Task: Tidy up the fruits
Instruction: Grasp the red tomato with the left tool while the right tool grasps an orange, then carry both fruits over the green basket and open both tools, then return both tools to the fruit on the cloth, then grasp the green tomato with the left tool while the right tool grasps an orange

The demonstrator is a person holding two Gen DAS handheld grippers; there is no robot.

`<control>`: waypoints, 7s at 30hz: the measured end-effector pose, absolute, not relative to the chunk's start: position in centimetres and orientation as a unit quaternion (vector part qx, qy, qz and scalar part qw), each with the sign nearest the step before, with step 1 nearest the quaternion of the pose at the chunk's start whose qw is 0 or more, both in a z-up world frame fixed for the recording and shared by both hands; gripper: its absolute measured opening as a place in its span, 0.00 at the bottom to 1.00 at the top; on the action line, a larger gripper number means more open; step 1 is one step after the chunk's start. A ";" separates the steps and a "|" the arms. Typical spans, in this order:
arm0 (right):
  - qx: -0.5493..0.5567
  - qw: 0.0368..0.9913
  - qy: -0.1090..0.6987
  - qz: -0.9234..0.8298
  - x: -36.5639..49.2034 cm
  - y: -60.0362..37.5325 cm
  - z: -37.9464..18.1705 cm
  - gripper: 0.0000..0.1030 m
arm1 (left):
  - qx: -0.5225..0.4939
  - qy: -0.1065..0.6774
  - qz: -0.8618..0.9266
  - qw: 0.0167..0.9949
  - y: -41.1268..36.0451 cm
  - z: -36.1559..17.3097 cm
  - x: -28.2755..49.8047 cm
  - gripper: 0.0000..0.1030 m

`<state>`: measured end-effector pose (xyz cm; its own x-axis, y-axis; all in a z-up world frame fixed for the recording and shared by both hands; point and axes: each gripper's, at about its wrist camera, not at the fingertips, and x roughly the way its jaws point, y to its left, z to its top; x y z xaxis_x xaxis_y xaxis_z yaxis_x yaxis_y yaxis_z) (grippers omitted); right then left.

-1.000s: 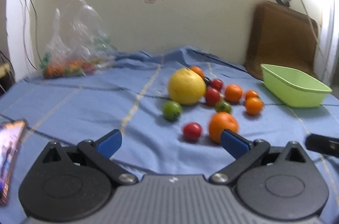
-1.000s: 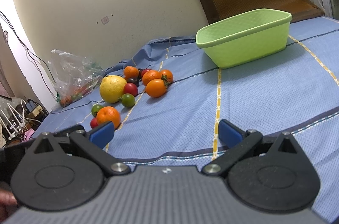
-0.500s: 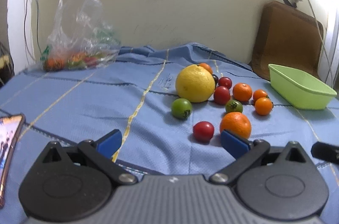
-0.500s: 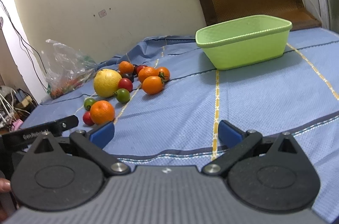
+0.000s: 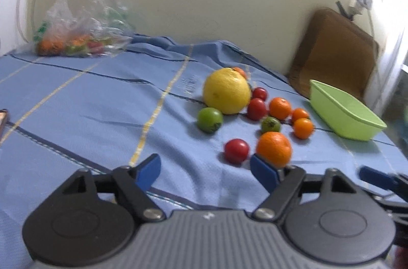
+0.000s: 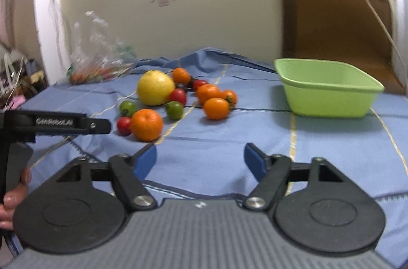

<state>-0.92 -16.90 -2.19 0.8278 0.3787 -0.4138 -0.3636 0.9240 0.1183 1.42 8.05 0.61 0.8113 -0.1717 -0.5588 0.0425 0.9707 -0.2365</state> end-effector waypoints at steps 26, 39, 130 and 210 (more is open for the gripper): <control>-0.080 0.911 0.258 0.313 4.8 -10.8 -2.1 0.43 | -0.130 0.351 -0.170 0.912 8.2 0.7 6.6 0.42; -0.044 0.939 0.242 0.241 2.9 -17.5 -2.2 0.42 | -0.111 0.345 -0.159 0.918 4.0 0.9 5.8 0.25; -0.029 0.925 0.274 0.262 13.4 -16.4 0.9 0.42 | -0.045 0.260 -0.162 0.951 1.0 0.5 7.1 0.44; 0.028 0.954 0.253 0.159 0.1 -28.2 -4.2 0.51 | 0.011 0.296 -0.283 0.912 -10.2 -0.4 4.2 0.28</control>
<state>0.07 -28.18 -4.15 0.8216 0.3182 -0.4730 -0.2897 0.9476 0.1343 4.23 -10.16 -0.45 0.6655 -0.5094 -0.5455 0.5221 0.8400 -0.1476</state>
